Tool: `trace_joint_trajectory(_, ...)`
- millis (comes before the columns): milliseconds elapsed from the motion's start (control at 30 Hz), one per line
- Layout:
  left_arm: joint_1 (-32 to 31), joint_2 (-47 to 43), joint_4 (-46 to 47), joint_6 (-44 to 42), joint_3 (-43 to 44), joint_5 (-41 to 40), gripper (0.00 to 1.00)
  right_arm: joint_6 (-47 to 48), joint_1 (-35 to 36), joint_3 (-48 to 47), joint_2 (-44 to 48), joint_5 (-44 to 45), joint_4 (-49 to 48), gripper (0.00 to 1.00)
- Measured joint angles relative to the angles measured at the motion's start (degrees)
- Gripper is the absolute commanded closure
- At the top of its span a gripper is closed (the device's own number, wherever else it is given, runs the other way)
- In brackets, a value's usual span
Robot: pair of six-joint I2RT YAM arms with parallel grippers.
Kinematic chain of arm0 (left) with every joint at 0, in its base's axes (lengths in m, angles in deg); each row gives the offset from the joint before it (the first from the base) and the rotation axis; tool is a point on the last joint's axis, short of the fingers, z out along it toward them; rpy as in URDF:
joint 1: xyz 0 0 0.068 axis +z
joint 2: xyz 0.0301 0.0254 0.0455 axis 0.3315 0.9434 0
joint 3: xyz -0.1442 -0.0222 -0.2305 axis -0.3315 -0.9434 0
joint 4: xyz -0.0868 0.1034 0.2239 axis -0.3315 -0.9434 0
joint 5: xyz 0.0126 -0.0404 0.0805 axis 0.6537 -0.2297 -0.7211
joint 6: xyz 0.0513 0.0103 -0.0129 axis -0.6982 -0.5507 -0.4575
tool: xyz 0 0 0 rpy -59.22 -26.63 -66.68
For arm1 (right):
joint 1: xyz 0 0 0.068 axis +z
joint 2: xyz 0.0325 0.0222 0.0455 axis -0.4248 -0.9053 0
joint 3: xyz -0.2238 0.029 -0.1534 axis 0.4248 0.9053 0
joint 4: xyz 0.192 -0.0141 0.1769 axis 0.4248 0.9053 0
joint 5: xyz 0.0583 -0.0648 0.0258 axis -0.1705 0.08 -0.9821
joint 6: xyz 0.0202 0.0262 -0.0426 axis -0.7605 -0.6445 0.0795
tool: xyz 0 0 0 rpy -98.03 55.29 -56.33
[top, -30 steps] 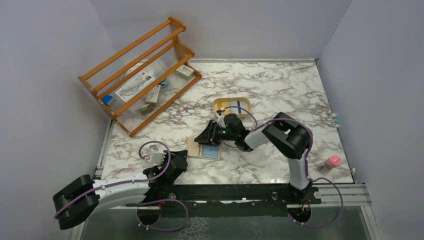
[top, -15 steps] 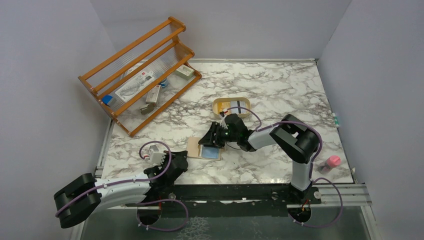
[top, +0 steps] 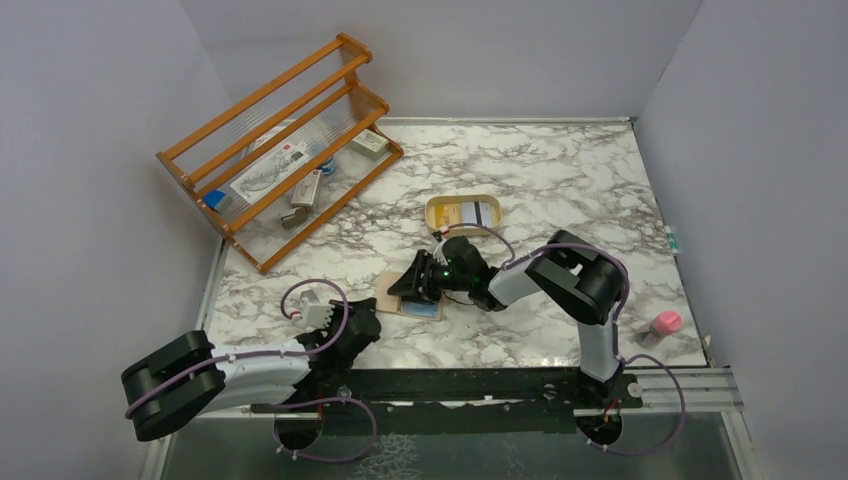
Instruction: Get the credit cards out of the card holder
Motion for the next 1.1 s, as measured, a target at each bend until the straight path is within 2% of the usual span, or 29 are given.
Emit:
trace_joint_trajectory(300, 0.00, 2.40, 2.97, 1.42, 0.00, 0.46, 1.00, -4.57, 0.46, 4.90, -0.92, 2.19, -10.69, 0.50)
trace_joint_trajectory(500, 0.04, 3.06, 3.65, 1.57, 0.00, 0.44, 1.00, -5.38, 0.13, 2.21, -4.24, 2.56, -13.81, 0.50)
trace_joint_trajectory(733, 0.04, 3.15, 3.69, 1.60, 0.00, 0.42, 1.00, -5.31, 0.11, -1.92, -5.60, 2.58, -10.71, 0.49)
trace_joint_trajectory(1100, 0.13, 3.41, 3.74, 1.60, 0.13, 0.20, 1.00, -3.21, 0.22, -11.15, -5.46, 1.49, 4.72, 0.46)
